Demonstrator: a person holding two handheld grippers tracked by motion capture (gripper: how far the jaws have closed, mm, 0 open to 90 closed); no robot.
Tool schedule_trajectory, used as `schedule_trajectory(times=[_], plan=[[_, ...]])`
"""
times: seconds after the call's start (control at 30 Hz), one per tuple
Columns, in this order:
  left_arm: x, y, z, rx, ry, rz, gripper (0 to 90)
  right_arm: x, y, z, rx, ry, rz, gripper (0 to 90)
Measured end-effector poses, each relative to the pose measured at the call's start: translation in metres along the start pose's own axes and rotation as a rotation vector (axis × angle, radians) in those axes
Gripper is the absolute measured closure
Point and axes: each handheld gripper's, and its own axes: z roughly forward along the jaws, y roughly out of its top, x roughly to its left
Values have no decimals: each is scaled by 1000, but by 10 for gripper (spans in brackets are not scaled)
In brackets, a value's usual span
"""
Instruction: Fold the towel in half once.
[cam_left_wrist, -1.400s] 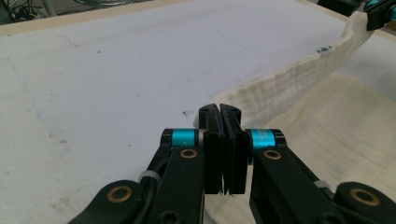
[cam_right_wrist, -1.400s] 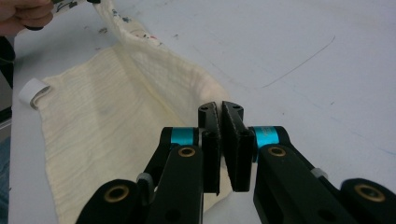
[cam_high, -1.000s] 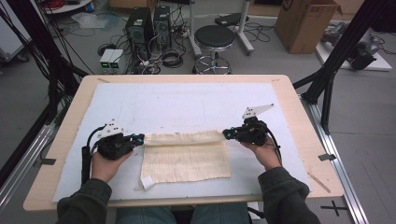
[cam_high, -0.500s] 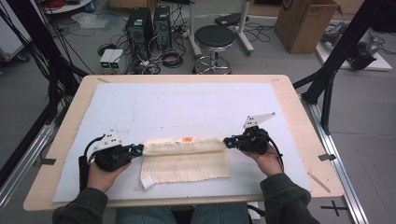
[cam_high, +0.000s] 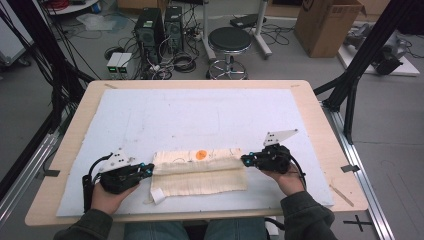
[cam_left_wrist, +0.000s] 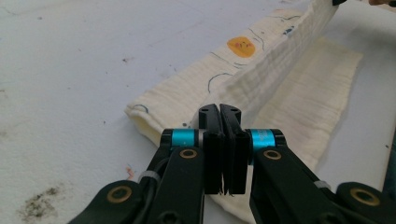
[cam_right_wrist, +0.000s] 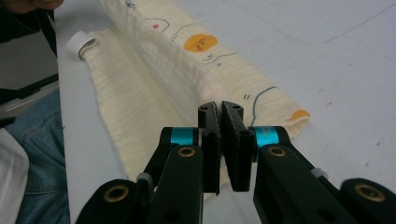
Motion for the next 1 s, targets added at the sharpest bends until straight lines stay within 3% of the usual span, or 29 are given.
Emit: schedule_trajectory(times=[0.53,0.6,0.67,0.77,0.87,1.0], plan=[[-8,-12,-8,12,-36,5,871,12,-11,3,17,22,-5,856],[-8,-13,-8,10,-65,-5,828,14,-13,2,20,31,8,837],[-7,-13,-10,-6,-93,-12,707,15,-14,1,7,65,15,772],[-7,-11,-11,-38,-111,-20,661,19,-16,-5,-23,102,7,726],[-7,-10,-7,-45,-119,-25,656,22,-17,-11,-34,102,-5,703],[-10,-7,1,-21,-134,-9,701,22,-18,-6,-12,91,-9,700]])
